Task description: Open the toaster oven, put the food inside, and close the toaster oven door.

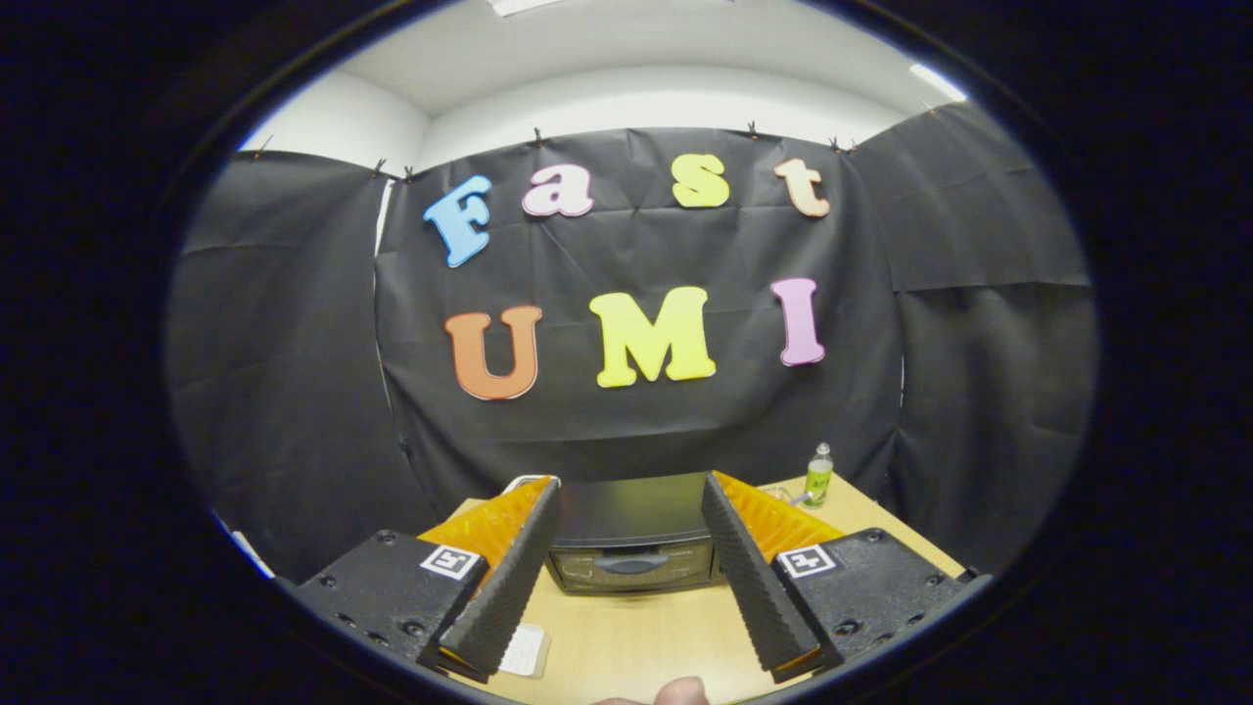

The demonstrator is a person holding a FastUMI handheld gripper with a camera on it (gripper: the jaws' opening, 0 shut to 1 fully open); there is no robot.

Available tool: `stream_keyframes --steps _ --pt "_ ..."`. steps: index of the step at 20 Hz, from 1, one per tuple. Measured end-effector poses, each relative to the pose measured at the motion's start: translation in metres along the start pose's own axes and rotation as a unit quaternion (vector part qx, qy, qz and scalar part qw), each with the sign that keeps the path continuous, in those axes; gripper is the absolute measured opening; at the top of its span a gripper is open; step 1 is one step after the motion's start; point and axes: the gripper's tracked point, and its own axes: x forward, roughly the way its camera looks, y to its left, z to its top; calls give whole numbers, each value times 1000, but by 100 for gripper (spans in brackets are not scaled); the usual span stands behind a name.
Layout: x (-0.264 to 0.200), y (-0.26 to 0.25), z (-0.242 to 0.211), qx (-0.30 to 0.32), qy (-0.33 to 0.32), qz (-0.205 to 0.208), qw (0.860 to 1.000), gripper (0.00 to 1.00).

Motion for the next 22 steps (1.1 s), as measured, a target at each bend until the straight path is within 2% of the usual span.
stream_keyframes --steps 10,22 --pt "-7 12 1 -12 5 19 1000 96" --pt "-6 6 -1 -15 18 14 1000 95"
